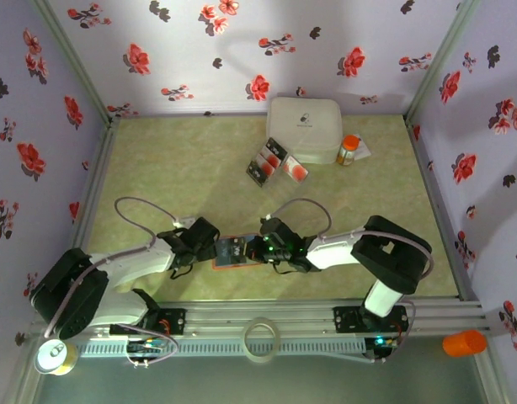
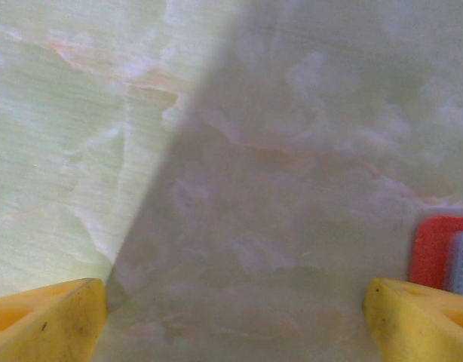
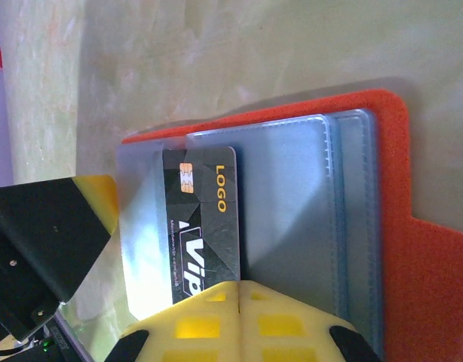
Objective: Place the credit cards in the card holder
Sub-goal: Insert the credit card into the card slot.
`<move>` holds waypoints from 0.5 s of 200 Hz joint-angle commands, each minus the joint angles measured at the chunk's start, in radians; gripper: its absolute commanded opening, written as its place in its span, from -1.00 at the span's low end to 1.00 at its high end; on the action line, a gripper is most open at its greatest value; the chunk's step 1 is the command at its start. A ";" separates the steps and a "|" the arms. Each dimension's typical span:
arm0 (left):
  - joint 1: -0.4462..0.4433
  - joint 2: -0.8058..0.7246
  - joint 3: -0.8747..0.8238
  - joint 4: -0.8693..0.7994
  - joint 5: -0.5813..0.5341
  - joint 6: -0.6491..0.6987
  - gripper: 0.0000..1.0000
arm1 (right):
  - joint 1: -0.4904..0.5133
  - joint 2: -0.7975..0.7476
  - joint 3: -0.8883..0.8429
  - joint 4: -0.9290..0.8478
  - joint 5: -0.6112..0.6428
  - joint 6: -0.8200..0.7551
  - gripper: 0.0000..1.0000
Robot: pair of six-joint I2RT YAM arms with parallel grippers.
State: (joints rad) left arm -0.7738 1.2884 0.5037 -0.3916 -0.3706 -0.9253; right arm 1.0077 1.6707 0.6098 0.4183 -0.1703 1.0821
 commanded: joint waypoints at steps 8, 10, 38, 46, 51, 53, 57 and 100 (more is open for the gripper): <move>0.008 0.063 -0.022 0.123 0.084 0.024 0.79 | -0.006 0.037 0.043 -0.023 -0.037 -0.011 -1.00; 0.008 0.063 -0.022 0.125 0.085 0.025 0.79 | -0.006 0.040 0.045 -0.023 -0.040 -0.011 -1.00; 0.007 0.061 -0.034 0.138 0.091 0.024 0.78 | -0.001 0.080 0.087 -0.013 -0.076 -0.011 -1.00; 0.006 0.062 -0.036 0.141 0.091 0.025 0.78 | 0.002 0.093 0.105 -0.013 -0.093 -0.016 -1.00; 0.007 0.060 -0.037 0.141 0.091 0.025 0.78 | 0.004 0.102 0.120 -0.016 -0.104 -0.022 -1.00; 0.007 0.060 -0.037 0.142 0.091 0.024 0.78 | 0.006 0.106 0.125 -0.019 -0.109 -0.024 -1.00; 0.007 0.060 -0.038 0.143 0.092 0.025 0.78 | 0.006 0.112 0.136 -0.022 -0.120 -0.029 -1.00; 0.007 0.048 -0.047 0.157 0.097 0.022 0.78 | 0.003 0.012 0.149 -0.101 -0.147 -0.116 -0.39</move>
State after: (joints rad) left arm -0.7738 1.2938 0.5045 -0.3840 -0.3702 -0.9104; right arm 1.0107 1.7672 0.7490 0.3927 -0.2943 1.0451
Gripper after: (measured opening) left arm 0.892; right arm 0.232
